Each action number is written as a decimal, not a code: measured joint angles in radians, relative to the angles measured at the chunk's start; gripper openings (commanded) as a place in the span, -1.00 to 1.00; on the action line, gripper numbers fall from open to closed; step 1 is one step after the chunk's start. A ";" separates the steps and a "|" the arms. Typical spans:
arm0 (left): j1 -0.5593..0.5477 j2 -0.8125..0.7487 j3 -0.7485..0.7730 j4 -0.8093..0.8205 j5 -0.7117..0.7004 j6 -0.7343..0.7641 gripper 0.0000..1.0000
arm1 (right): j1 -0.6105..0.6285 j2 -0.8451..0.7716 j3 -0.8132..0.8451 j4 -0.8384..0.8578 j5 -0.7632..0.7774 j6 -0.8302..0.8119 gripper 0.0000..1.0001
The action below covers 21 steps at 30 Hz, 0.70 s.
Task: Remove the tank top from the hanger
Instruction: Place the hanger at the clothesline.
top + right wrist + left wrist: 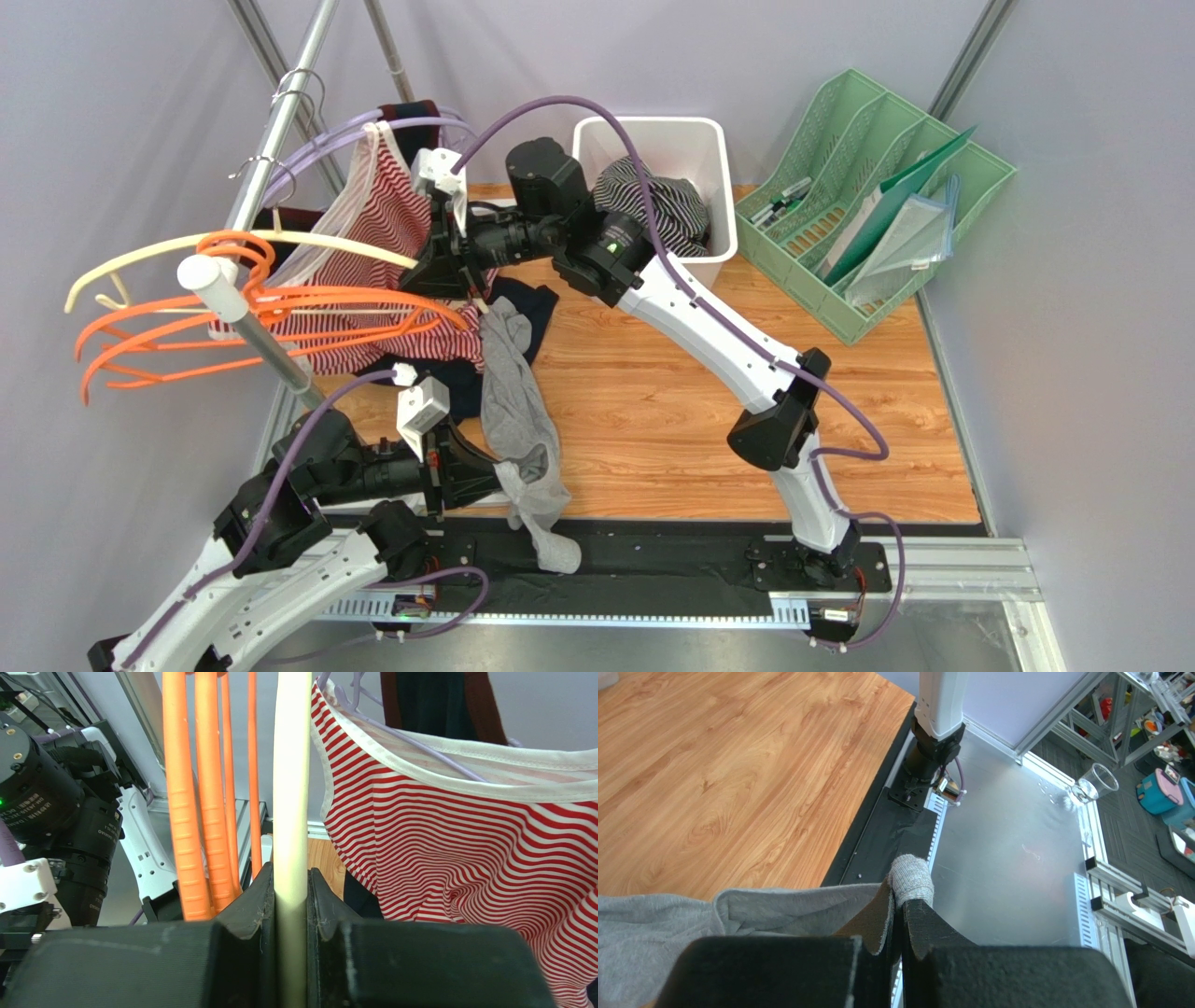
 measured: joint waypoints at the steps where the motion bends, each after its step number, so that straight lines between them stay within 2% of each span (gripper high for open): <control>1: 0.000 0.000 0.000 0.000 0.000 0.000 -1.00 | 0.004 0.003 0.000 -0.002 0.000 -0.004 -1.00; 19: 0.000 0.000 0.000 0.000 0.000 0.000 -1.00 | 0.033 0.007 0.000 -0.044 0.004 -0.070 -1.00; 21: 0.000 0.000 0.000 0.000 0.000 0.000 -1.00 | 0.037 0.007 0.000 -0.044 0.010 -0.072 -0.96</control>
